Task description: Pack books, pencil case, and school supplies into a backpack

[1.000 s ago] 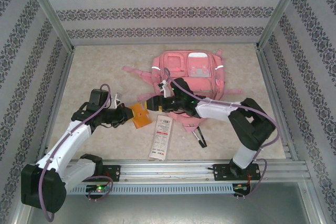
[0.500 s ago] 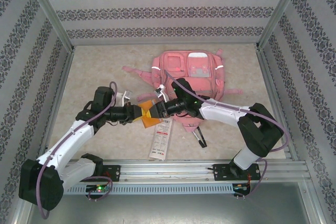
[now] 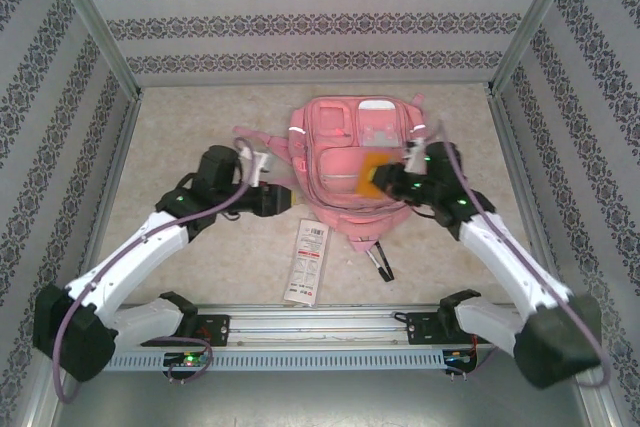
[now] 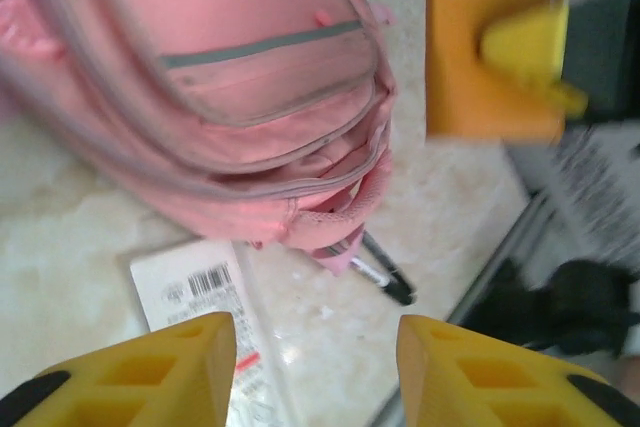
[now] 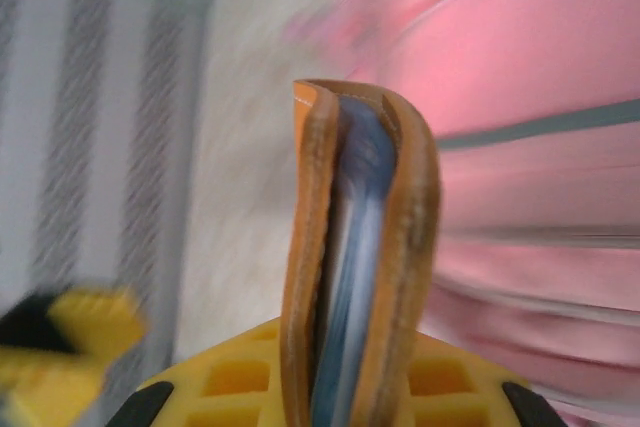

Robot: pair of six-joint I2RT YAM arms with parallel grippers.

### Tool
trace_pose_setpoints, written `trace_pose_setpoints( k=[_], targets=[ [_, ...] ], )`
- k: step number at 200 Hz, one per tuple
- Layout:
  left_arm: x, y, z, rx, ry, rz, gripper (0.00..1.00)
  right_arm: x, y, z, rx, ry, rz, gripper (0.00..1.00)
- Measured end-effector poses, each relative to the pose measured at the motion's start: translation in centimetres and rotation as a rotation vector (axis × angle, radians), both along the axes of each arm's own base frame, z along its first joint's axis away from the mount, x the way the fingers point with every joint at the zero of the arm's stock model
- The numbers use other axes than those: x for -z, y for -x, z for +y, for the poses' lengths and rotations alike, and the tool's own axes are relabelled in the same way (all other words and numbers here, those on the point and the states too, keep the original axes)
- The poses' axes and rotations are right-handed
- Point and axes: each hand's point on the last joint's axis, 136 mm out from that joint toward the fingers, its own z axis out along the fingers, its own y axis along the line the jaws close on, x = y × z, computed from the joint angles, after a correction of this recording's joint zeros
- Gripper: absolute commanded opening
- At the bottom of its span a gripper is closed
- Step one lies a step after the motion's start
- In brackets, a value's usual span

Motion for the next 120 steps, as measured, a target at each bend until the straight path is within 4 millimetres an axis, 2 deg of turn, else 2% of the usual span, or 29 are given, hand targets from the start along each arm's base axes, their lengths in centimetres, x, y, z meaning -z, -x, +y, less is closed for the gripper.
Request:
trace_pose_setpoints(
  k=[13, 26, 36, 47, 57, 70, 83, 103, 114, 120],
  targets=[
    [0.5, -0.8, -2.0, 0.088, -0.08, -0.087, 0.48, 0.4, 0.5, -5.2, 0.202, 0.075, 0.01, 0.0],
    [1.6, -2.9, -3.6, 0.144, -0.164, -0.146, 0.54, 1.0, 1.8, -9.1, 0.353, 0.138, 0.025, 0.0],
    [2.7, -4.7, -4.7, 0.179, -0.229, -0.178, 0.57, 1.5, 2.8, -11.4, 0.434, 0.185, 0.044, 0.0],
    [4.2, -6.9, -6.0, 0.217, -0.315, -0.211, 0.61, 2.0, 3.7, -12.9, 0.482, 0.227, 0.066, 0.0],
    [5.7, -8.7, -7.6, 0.265, -0.39, -0.249, 0.65, 2.5, 4.3, -13.7, 0.497, 0.259, 0.089, 0.0],
    [7.6, -10.1, -9.5, 0.333, -0.468, -0.299, 0.7, 3.3, 5.0, -14.2, 0.495, 0.289, 0.121, 0.0],
    [9.8, -10.4, -11.0, 0.405, -0.531, -0.332, 0.73, 3.8, 5.6, -14.3, 0.479, 0.314, 0.145, 0.0],
    [12.9, -10.7, -12.0, 0.486, -0.616, -0.346, 0.73, 4.1, 6.0, -13.9, 0.446, 0.322, 0.156, 0.0],
    [14.0, -11.0, -12.1, 0.51, -0.651, -0.342, 0.7, 4.2, 6.1, -13.6, 0.427, 0.313, 0.158, 0.0],
    [14.4, -11.4, -12.2, 0.515, -0.67, -0.345, 0.61, 4.2, 6.0, -13.4, 0.417, 0.303, 0.159, 0.0]
  ],
)
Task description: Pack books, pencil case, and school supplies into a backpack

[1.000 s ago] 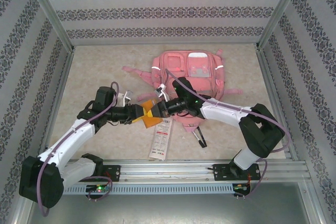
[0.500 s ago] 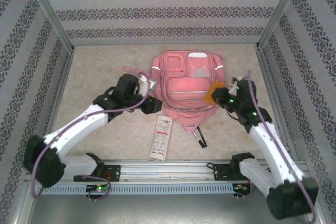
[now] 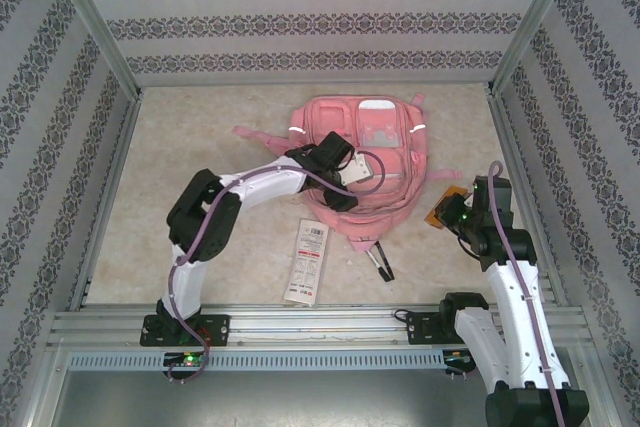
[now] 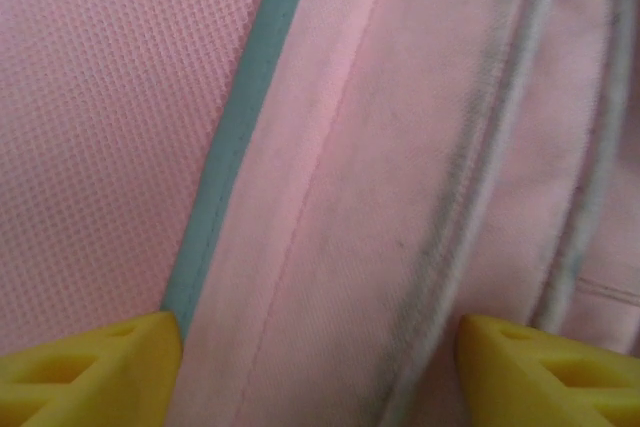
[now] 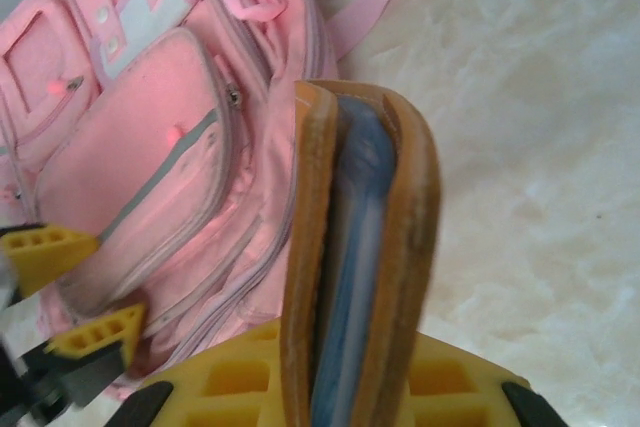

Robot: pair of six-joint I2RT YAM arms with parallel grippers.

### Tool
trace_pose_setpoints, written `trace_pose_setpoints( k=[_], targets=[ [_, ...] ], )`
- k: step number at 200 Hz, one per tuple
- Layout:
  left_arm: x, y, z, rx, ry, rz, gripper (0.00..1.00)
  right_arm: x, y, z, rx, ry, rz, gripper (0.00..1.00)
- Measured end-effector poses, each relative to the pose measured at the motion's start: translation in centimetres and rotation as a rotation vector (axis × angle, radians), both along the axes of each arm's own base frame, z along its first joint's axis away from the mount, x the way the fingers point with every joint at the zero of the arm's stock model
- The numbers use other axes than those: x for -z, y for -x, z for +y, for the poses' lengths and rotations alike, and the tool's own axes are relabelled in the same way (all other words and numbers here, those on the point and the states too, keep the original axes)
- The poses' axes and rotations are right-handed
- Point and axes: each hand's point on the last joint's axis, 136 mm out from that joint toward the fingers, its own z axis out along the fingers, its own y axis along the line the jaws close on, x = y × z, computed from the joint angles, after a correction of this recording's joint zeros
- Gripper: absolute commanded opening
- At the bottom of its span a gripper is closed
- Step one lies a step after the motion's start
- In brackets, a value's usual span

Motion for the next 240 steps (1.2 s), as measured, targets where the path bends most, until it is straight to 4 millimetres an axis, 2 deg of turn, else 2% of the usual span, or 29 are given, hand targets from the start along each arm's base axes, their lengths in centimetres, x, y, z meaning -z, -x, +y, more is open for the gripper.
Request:
trace_pose_setpoints(
  k=[7, 14, 22, 42, 69, 90, 118, 140, 172, 205, 226, 240],
  targets=[
    [0.2, -0.4, 0.0, 0.0, -0.018, -0.009, 0.41, 0.0, 0.0, 0.3, -0.011, -0.013, 0.001, 0.0],
    [0.3, -0.7, -0.1, 0.002, -0.03, -0.015, 0.17, 0.2, 0.0, 0.6, -0.021, -0.028, 0.002, 0.0],
    [0.2, -0.9, -0.2, 0.004, -0.039, -0.019, 0.0, 0.4, 0.0, 1.0, -0.034, -0.048, 0.006, 0.0],
    [-0.9, -1.7, -0.4, -0.012, -0.045, -0.051, 0.0, 1.1, 0.2, 2.6, -0.083, -0.136, 0.017, 0.0],
    [-3.7, -2.1, -0.4, -0.066, 0.011, -0.065, 0.0, 0.9, 0.2, 5.8, -0.187, -0.321, 0.014, 0.0],
    [-7.9, -2.1, -0.4, -0.124, 0.099, -0.092, 0.0, -0.4, 0.0, 7.9, -0.273, -0.451, 0.0, 0.0],
    [-14.1, -2.3, -0.6, -0.2, 0.231, -0.128, 0.0, -1.7, -0.3, 9.3, -0.327, -0.542, -0.004, 0.0],
    [-17.2, -2.5, -1.1, -0.25, 0.305, -0.11, 0.0, -1.7, -1.3, 9.9, -0.3, -0.592, 0.016, 0.0],
    [-18.7, -2.3, -1.4, -0.315, 0.364, -0.054, 0.0, -0.1, -4.6, 10.3, -0.181, -0.641, 0.027, 0.0],
    [-18.6, -2.0, -1.6, -0.342, 0.388, -0.008, 0.0, 3.3, -9.2, 11.2, -0.058, -0.626, 0.048, 0.0],
    [-18.6, -1.8, -1.8, -0.35, 0.407, 0.018, 0.0, 5.3, -12.0, 12.1, 0.03, -0.599, 0.034, 0.06],
    [-18.7, -1.7, -1.9, -0.355, 0.418, 0.032, 0.0, 6.1, -14.0, 12.9, 0.084, -0.58, 0.013, 0.06]
  ],
)
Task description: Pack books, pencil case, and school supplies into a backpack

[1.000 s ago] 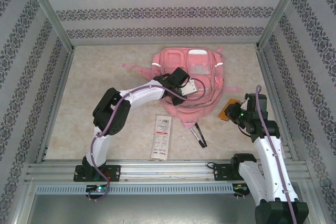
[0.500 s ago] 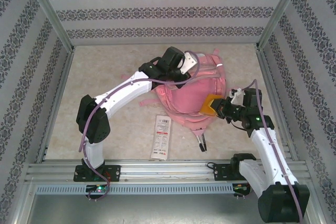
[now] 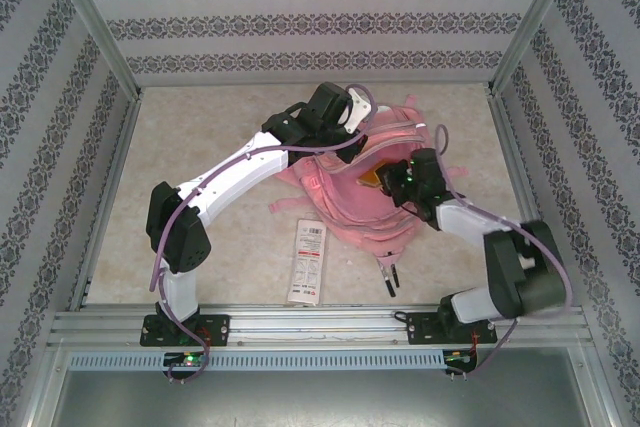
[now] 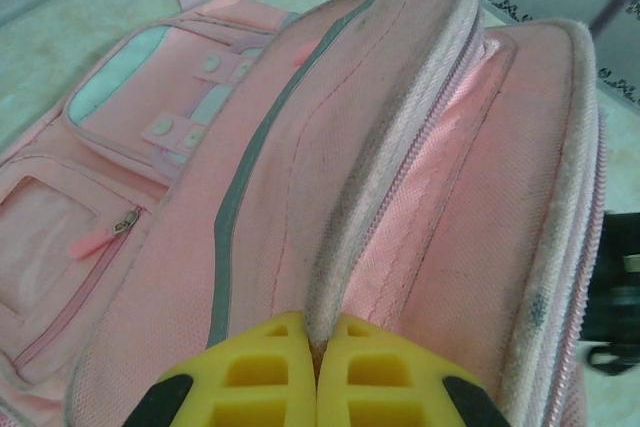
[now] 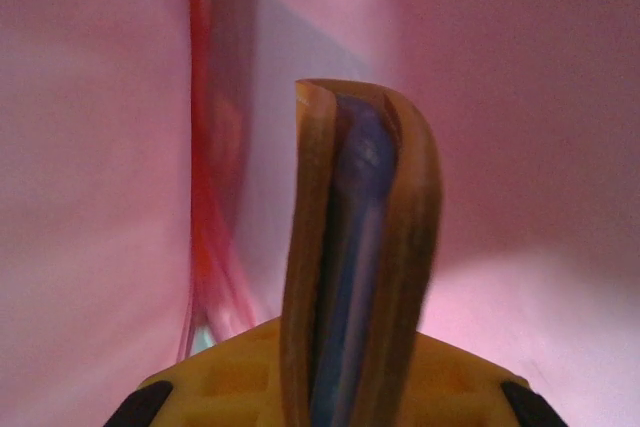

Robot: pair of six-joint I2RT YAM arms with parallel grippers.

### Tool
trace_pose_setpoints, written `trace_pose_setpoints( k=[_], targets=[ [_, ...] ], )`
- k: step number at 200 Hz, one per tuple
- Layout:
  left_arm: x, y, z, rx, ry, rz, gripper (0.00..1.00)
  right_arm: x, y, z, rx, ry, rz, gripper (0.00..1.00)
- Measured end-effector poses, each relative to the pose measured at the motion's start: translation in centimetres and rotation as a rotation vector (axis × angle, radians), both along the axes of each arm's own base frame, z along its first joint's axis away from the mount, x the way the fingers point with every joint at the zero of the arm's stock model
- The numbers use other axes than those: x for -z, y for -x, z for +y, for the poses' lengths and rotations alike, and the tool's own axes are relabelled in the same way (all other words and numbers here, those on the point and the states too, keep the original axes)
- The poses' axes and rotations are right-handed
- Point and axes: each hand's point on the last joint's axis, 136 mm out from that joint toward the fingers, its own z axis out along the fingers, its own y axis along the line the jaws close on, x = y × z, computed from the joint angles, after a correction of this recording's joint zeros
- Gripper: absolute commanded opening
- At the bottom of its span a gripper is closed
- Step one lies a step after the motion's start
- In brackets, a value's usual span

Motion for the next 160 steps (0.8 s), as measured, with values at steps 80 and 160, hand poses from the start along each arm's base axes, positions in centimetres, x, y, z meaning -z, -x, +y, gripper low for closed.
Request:
trace_pose_setpoints(
  k=[80, 160],
  targets=[
    [-0.6, -0.9, 0.6, -0.039, 0.08, 0.055, 0.0, 2.4, -9.9, 3.6, 0.231, -0.037, -0.077, 0.49],
    [0.3, -0.9, 0.3, -0.029, 0.131, 0.103, 0.0, 0.9, -7.0, 1.8, 0.221, -0.079, -0.059, 0.28]
  ],
)
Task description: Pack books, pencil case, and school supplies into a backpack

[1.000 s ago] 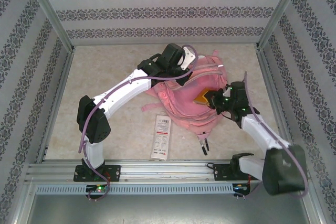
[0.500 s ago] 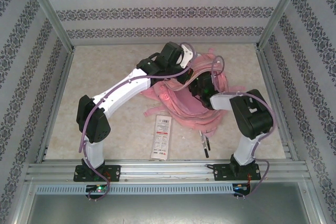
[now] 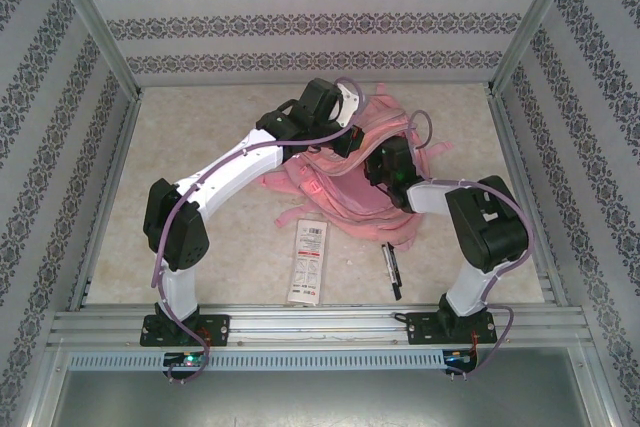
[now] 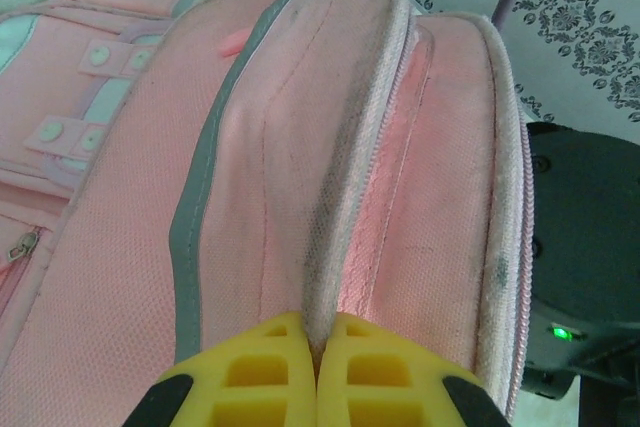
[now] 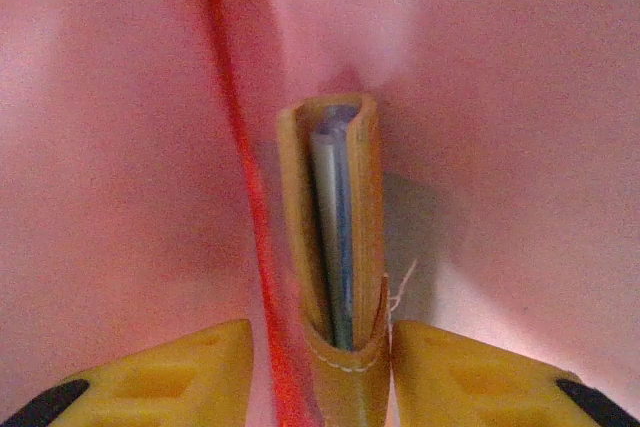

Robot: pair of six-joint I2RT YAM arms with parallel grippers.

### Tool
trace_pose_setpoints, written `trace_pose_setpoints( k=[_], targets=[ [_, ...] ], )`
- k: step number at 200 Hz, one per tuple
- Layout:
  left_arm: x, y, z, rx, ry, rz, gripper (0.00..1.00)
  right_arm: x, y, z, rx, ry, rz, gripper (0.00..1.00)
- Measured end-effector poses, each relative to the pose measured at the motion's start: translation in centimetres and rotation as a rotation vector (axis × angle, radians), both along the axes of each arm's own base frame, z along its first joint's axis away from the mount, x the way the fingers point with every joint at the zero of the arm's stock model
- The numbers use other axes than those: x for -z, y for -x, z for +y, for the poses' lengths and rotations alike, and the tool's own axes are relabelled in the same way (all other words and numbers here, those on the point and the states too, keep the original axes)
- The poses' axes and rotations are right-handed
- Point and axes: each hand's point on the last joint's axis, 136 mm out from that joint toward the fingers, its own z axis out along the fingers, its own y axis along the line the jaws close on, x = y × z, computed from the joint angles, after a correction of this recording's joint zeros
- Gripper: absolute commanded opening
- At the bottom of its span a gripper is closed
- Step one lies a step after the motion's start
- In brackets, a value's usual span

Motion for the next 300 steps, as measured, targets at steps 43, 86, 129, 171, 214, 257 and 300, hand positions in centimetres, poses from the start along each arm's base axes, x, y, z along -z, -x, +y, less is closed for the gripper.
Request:
trace_pose_setpoints(
  k=[43, 86, 129, 171, 214, 257, 300],
  targets=[
    [-0.1, 0.1, -0.1, -0.007, 0.02, 0.017, 0.0, 1.1, -0.2, 0.9, -0.038, -0.025, 0.005, 0.01],
    [-0.4, -0.2, 0.0, -0.021, 0.054, 0.043, 0.0, 0.7, -3.3, 5.5, -0.092, -0.084, -0.087, 0.0],
    [-0.7, -1.3, 0.4, -0.049, 0.081, 0.06, 0.0, 2.1, -5.3, 9.8, -0.098, -0.167, -0.145, 0.04],
    [-0.5, -1.7, 0.7, -0.057, 0.082, 0.07, 0.0, 2.0, -5.9, 12.2, -0.101, -0.254, -0.169, 0.25],
    [-0.3, -2.2, 1.1, -0.054, 0.111, 0.081, 0.0, 1.3, -5.5, 12.3, -0.143, -0.285, -0.167, 0.48],
    [0.3, -3.2, 2.3, -0.057, 0.148, 0.075, 0.0, 0.4, -3.1, 10.0, -0.183, -0.258, -0.061, 0.59],
    [2.5, -4.9, 5.4, -0.121, 0.132, 0.103, 0.0, 0.2, -0.7, 6.9, -0.211, -0.186, 0.05, 0.58]
  ],
)
